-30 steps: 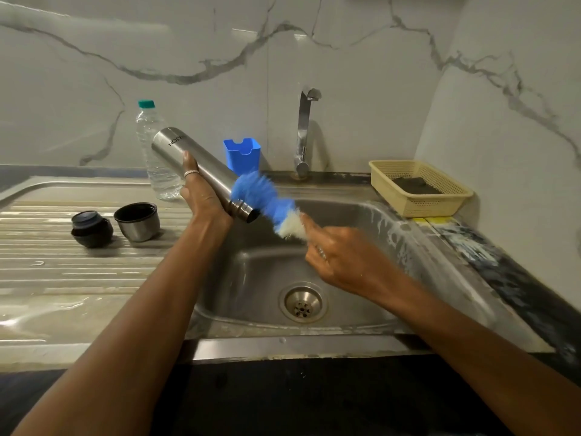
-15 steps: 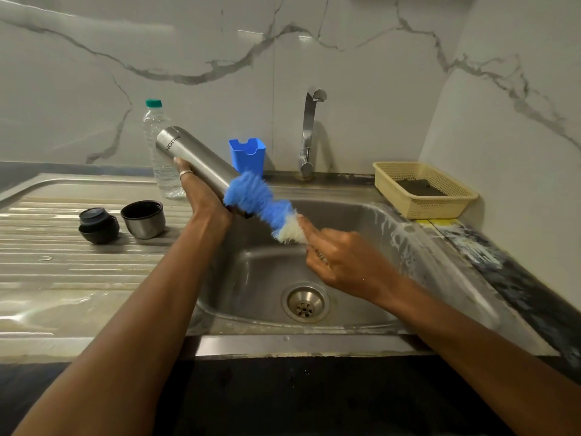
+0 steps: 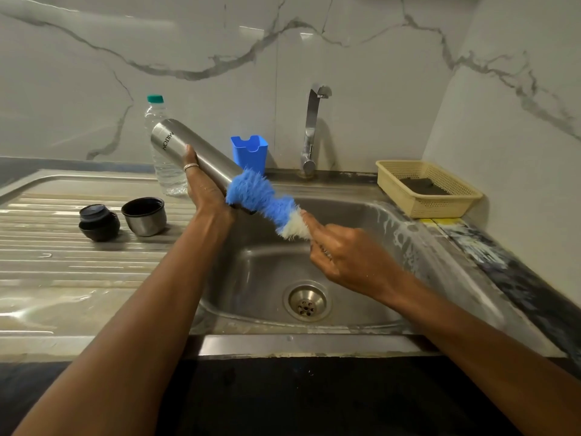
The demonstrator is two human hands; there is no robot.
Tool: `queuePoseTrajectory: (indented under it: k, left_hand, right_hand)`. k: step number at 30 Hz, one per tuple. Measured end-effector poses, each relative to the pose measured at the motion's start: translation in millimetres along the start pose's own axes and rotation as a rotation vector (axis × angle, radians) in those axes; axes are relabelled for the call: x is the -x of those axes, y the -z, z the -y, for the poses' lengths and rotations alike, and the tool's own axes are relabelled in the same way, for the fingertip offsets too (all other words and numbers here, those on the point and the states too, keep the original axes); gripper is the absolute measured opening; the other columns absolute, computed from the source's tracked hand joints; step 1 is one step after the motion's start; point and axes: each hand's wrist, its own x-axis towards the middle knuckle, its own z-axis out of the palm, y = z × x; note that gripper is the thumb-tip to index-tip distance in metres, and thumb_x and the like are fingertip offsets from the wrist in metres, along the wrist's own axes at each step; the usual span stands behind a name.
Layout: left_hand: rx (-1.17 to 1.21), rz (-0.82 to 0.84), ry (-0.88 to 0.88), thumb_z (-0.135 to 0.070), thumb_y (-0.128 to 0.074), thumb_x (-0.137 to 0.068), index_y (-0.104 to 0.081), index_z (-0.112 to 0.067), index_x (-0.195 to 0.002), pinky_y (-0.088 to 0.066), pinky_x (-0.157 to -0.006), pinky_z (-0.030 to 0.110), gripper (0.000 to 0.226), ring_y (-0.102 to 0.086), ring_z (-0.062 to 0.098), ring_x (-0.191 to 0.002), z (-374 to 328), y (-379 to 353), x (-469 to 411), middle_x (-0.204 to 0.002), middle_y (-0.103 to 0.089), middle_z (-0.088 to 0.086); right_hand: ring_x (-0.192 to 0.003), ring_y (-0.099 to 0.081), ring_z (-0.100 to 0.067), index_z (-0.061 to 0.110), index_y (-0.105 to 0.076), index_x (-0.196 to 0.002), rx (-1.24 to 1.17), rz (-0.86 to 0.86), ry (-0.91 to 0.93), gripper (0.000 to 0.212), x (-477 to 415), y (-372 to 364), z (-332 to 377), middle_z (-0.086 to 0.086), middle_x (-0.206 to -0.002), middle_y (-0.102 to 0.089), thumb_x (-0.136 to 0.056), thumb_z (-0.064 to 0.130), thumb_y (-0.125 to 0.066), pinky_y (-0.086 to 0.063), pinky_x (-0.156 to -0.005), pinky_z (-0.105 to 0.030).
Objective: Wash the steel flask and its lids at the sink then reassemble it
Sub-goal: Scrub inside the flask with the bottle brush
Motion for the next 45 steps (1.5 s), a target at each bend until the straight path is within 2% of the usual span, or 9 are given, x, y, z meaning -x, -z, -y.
queuePoseTrajectory:
  k: [5,9,12,17,20,28,32,41,45]
  left_hand:
    - [-0.041,-0.055,-0.051,-0.071,-0.089,-0.035,-0.068,-0.013,-0.123,-0.056,-0.089,0.059,0.108,-0.075,0.037,-0.095,0.6,-0.1,-0.6,-0.115,-0.075,0.015]
    - [-0.04,-0.06,-0.108,-0.068,-0.079,-0.06,-0.065,-0.009,-0.121,-0.059,-0.087,0.056,0.086,-0.076,0.035,-0.094,-0.1,-2.5,1.5,-0.115,-0.074,0.017]
    - [-0.029,-0.075,-0.119,-0.069,-0.075,-0.057,-0.065,-0.01,-0.122,-0.06,-0.086,0.053,0.089,-0.076,0.034,-0.093,-1.0,-0.7,0.7,-0.111,-0.075,0.016]
    - [-0.003,-0.019,-0.091,-0.069,-0.071,-0.061,-0.065,-0.008,-0.125,-0.056,-0.093,0.058,0.088,-0.073,0.038,-0.102,0.6,-1.8,-3.6,-0.118,-0.072,0.019]
    - [-0.006,-0.024,-0.09,-0.067,-0.069,-0.067,-0.067,-0.009,-0.125,-0.056,-0.093,0.055,0.081,-0.073,0.037,-0.102,0.7,-1.6,-2.4,-0.109,-0.074,0.015]
    - [-0.071,-0.018,-0.026,-0.07,-0.094,-0.035,-0.064,-0.01,-0.126,-0.055,-0.09,0.062,0.113,-0.074,0.039,-0.097,0.6,1.1,-3.6,-0.12,-0.072,0.016]
    - [-0.043,-0.003,-0.085,-0.067,-0.086,-0.056,-0.062,-0.007,-0.125,-0.058,-0.088,0.058,0.094,-0.074,0.037,-0.098,0.3,0.3,1.4,-0.122,-0.071,0.02]
    - [-0.081,-0.044,-0.07,-0.077,-0.074,-0.054,-0.067,-0.011,-0.122,-0.059,-0.088,0.052,0.095,-0.076,0.035,-0.094,-1.7,2.4,-2.5,-0.11,-0.076,0.015]
    - [-0.035,-0.067,-0.061,-0.076,-0.069,-0.064,-0.068,-0.012,-0.121,-0.059,-0.089,0.052,0.086,-0.076,0.034,-0.093,-1.0,1.8,-1.5,-0.108,-0.076,0.015]
  right_hand:
    - [-0.052,-0.056,-0.023,0.001,-0.046,-0.148,-0.021,-0.009,-0.037,0.056,0.9,-1.2,2.1,-0.009,-0.072,-0.062,-0.098,0.028,-0.042,-0.05,-0.048,-0.041]
    - [-0.053,-0.056,-0.021,0.003,-0.047,-0.147,-0.062,-0.027,-0.113,0.055,-0.7,0.3,-0.8,-0.007,-0.071,-0.063,-0.097,0.025,-0.044,-0.05,-0.05,-0.039]
    - [-0.052,-0.056,-0.021,0.001,-0.048,-0.146,-0.054,0.001,-0.063,0.055,-0.4,0.8,4.3,-0.008,-0.072,-0.064,-0.097,0.026,-0.044,-0.049,-0.049,-0.035]
    - [-0.054,-0.056,-0.02,0.005,-0.046,-0.149,-0.119,-0.025,-0.142,0.056,-4.2,3.1,-1.6,-0.006,-0.069,-0.064,-0.096,0.021,-0.049,-0.044,-0.052,-0.031]
    - [-0.055,-0.058,-0.02,0.002,-0.046,-0.148,-0.1,-0.006,-0.064,0.055,0.4,3.0,7.8,-0.008,-0.074,-0.065,-0.097,0.026,-0.046,-0.049,-0.051,-0.035]
    - [-0.054,-0.057,-0.02,0.003,-0.046,-0.148,-0.096,0.019,-0.068,0.055,-0.9,4.9,11.9,-0.007,-0.073,-0.065,-0.097,0.024,-0.048,-0.047,-0.051,-0.033]
    - [-0.053,-0.058,-0.022,0.005,-0.045,-0.149,-0.152,-0.017,-0.161,0.055,-3.7,8.0,5.7,-0.009,-0.07,-0.066,-0.096,0.016,-0.054,-0.05,-0.052,-0.037]
    - [-0.052,-0.056,-0.017,0.004,-0.046,-0.148,-0.124,0.013,-0.09,0.054,-2.6,5.4,11.5,-0.006,-0.07,-0.064,-0.097,0.02,-0.05,-0.045,-0.05,-0.029]
    - [-0.054,-0.057,-0.02,0.007,-0.044,-0.15,-0.146,0.006,-0.104,0.055,-5.8,2.3,13.4,-0.006,-0.071,-0.064,-0.097,0.022,-0.049,-0.051,-0.052,-0.038]
